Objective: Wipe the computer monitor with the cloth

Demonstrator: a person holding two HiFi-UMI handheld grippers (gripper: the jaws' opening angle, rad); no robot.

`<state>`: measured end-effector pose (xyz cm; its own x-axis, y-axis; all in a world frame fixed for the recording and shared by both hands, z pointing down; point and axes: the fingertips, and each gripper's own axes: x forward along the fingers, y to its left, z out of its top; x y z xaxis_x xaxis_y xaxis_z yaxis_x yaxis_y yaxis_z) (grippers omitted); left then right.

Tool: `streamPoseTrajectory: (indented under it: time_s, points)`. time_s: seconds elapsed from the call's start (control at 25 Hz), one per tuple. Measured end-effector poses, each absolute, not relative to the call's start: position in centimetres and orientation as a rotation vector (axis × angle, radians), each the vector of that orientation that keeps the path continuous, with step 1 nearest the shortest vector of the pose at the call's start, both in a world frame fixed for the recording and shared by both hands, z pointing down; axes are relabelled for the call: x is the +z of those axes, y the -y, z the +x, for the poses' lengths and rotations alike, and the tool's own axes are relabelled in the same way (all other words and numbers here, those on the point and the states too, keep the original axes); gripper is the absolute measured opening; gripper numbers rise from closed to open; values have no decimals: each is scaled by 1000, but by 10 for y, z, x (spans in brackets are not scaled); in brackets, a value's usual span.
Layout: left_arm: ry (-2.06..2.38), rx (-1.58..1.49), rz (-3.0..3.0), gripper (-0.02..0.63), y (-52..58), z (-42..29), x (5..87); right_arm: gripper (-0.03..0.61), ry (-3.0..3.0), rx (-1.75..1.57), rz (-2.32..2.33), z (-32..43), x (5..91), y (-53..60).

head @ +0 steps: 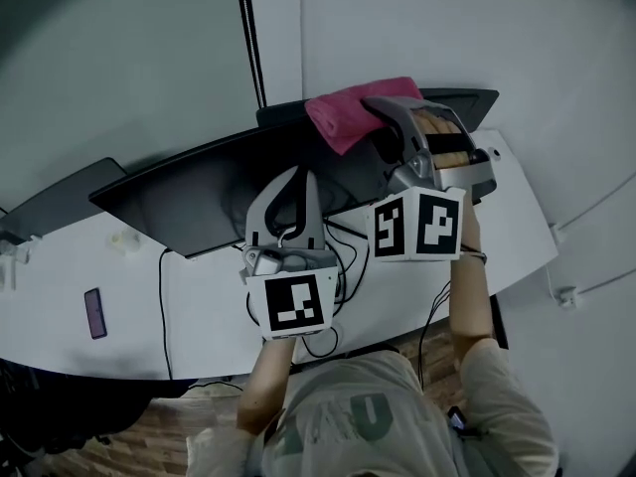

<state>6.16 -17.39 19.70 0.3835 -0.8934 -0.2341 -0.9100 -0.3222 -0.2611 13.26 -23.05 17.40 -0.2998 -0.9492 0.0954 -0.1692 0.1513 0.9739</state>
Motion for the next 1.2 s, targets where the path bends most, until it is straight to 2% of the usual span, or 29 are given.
streamPoseTrajectory:
  time_s: [0.24, 1.2]
  points:
    - [-1642, 48, -2260, 15, 160, -8, 197, 55, 1660, -1161, 1133, 99, 171, 224]
    - [-1733, 57, -2165, 15, 101, -188, 202, 55, 1848, -1266, 949, -144, 179, 153]
